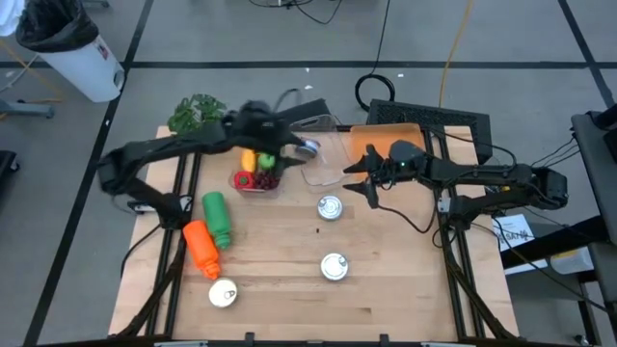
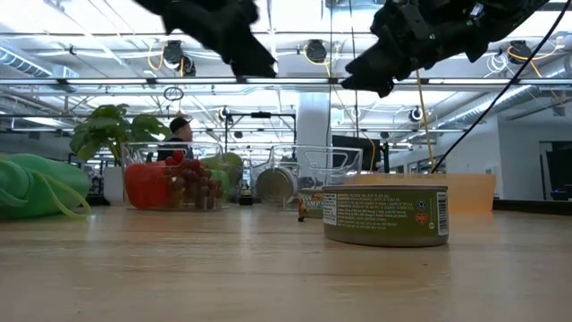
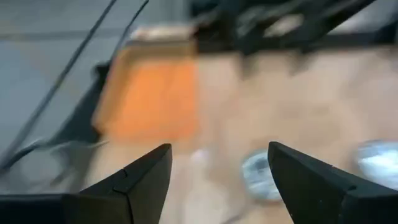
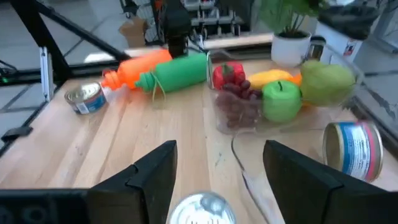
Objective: Pick & Place Food Item
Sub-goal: Adjust the right transparent bin
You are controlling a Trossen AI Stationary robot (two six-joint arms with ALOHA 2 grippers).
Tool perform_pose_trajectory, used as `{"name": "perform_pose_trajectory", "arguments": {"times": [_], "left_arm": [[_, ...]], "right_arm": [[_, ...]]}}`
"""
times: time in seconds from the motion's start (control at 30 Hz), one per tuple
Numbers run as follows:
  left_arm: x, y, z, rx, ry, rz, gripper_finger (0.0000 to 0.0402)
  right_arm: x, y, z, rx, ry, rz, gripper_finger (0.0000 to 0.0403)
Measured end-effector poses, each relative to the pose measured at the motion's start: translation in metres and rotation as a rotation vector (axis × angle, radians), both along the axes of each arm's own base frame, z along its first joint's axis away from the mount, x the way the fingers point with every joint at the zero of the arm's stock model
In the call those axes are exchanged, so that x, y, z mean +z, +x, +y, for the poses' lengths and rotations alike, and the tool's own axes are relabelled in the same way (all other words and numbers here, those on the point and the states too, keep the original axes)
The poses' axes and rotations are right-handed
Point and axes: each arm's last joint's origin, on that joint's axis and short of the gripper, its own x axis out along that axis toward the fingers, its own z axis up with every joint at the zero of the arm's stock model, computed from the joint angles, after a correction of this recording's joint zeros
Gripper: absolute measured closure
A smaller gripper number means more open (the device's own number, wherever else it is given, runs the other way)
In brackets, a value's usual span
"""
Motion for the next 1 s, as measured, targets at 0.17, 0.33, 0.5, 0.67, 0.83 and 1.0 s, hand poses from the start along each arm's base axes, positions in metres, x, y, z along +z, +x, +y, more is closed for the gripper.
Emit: {"name": "perform_pose_trajectory", "arguments": {"times": [0.17, 0.33, 0.5, 0.67, 0.83, 1.0], "left_arm": [[-0.01, -0.044, -0.019, 0.018, -0.071, -0.203, 0.0128], [-0.006, -0.078, -0.045, 0.059, -0.059, -0.34, 0.0126], [0.014, -0.107, -0.069, -0.009, -0.017, -0.491, 0.0128], [0.014, -0.126, -0.08, -0.032, -0.015, -0.519, 0.0119], [0.014, -0.138, -0.086, -0.04, -0.015, -0.544, 0.0119], [0.014, -0.14, -0.086, -0.04, -0.019, -0.548, 0.0127]], "right_arm": [[-0.015, -0.006, 0.001, 0.004, -0.042, 0.161, 0.0185], [-0.033, -0.007, 0.0, -0.149, -0.108, 0.352, 0.0193], [-0.048, -0.004, -0.005, -0.306, -0.189, 0.476, 0.0201], [-0.061, 0.004, -0.008, -0.276, -0.234, 0.519, 0.0202], [-0.072, 0.013, -0.015, -0.268, -0.266, 0.524, 0.0202], [-0.074, 0.021, -0.012, -0.199, -0.233, 0.461, 0.0202]]}}
